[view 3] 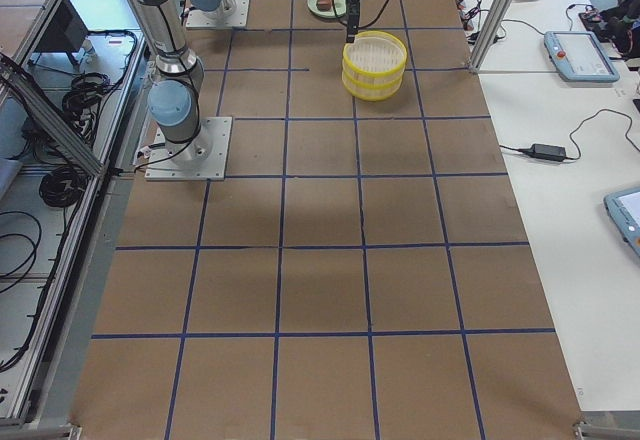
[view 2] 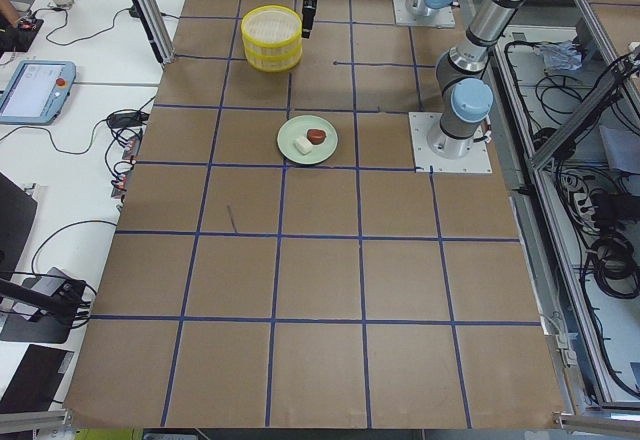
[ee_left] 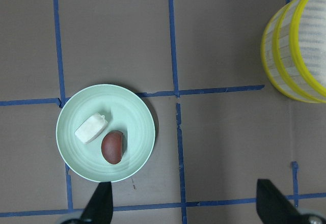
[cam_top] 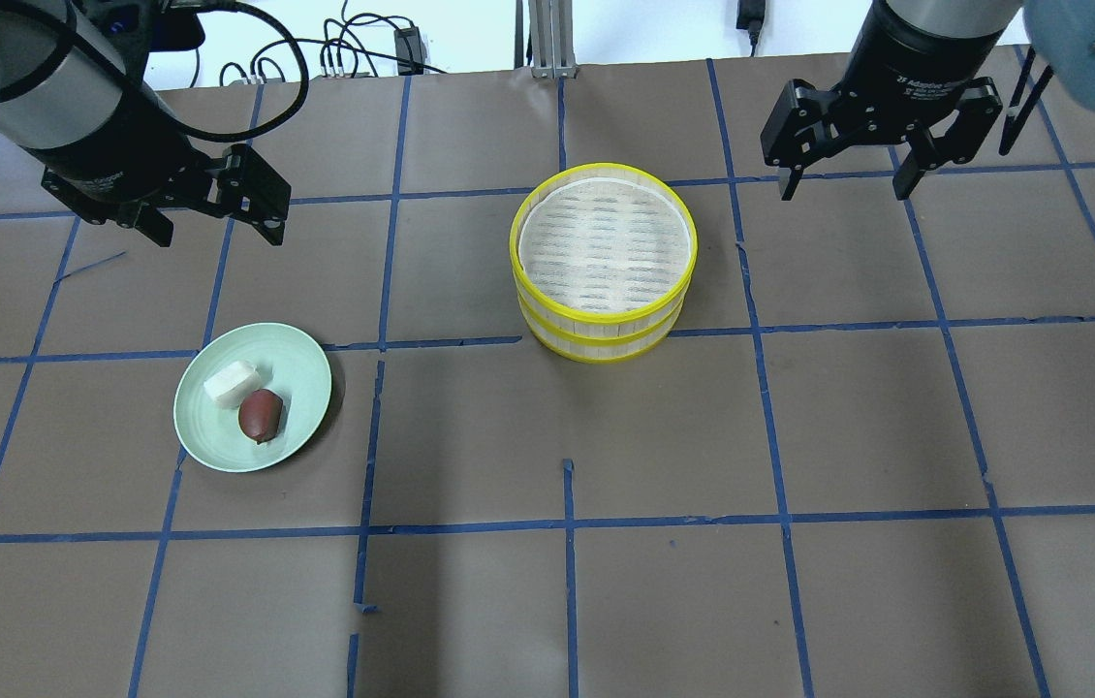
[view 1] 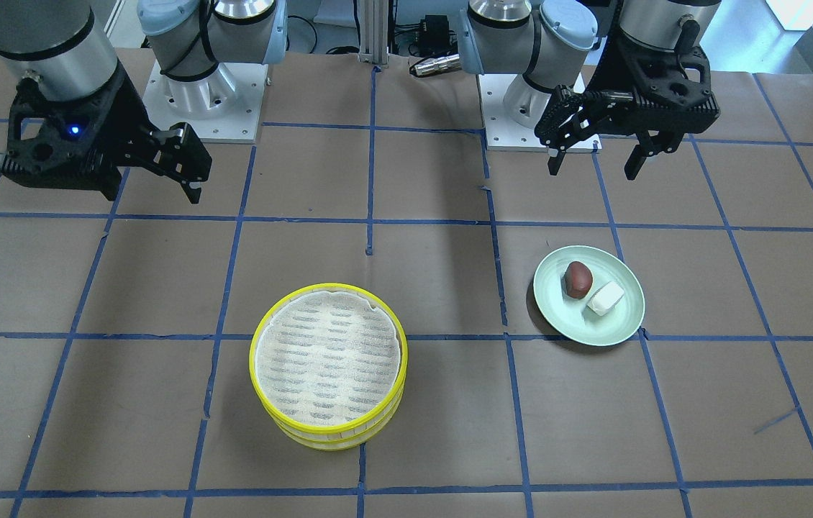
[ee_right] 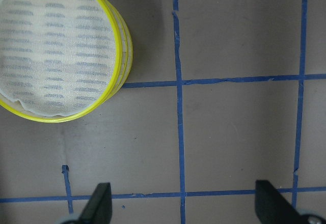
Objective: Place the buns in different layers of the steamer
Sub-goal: 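Move both grippers toward the plate and the steamer, then grasp the steamer's top tier with the right gripper while the left lowers to the bun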
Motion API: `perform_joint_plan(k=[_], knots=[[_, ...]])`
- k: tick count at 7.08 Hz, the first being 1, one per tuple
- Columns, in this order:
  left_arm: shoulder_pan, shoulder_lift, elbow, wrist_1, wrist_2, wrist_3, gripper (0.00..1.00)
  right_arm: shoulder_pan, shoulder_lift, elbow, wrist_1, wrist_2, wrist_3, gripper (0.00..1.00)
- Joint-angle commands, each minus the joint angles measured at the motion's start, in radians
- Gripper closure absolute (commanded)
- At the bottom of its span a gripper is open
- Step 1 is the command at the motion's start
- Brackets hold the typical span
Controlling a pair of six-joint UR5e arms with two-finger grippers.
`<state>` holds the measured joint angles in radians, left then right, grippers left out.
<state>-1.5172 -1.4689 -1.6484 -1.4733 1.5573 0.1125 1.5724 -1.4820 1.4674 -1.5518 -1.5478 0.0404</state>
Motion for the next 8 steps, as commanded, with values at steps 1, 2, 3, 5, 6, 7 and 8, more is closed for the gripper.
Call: perform_joint_plan(k=[1,2,3,5,6,7,8], knots=[[0.034,-0.037,-0.007,0.004,0.059,0.161,0.00,0.009,0.122,-0.010,-0.196,0.009,0.015,0.00],[0.087,-0.071,-0.034,0.004,0.198,0.232,0.00,0.030,0.184,0.000,-0.256,0.008,0.018,0.00],[0.150,-0.129,-0.075,0.026,0.213,0.260,0.00,0.055,0.248,0.011,-0.310,0.008,0.026,0.00],[0.189,-0.299,-0.100,0.195,0.208,0.259,0.00,0.090,0.324,0.024,-0.433,0.009,0.082,0.00],[0.189,-0.371,-0.100,0.259,0.202,0.256,0.00,0.092,0.339,0.046,-0.439,0.012,0.078,0.05],[0.187,-0.416,-0.102,0.299,0.189,0.253,0.00,0.092,0.356,0.060,-0.470,0.014,0.079,0.11],[0.187,-0.470,-0.122,0.348,0.150,0.253,0.00,0.092,0.374,0.063,-0.465,0.020,0.072,0.24]])
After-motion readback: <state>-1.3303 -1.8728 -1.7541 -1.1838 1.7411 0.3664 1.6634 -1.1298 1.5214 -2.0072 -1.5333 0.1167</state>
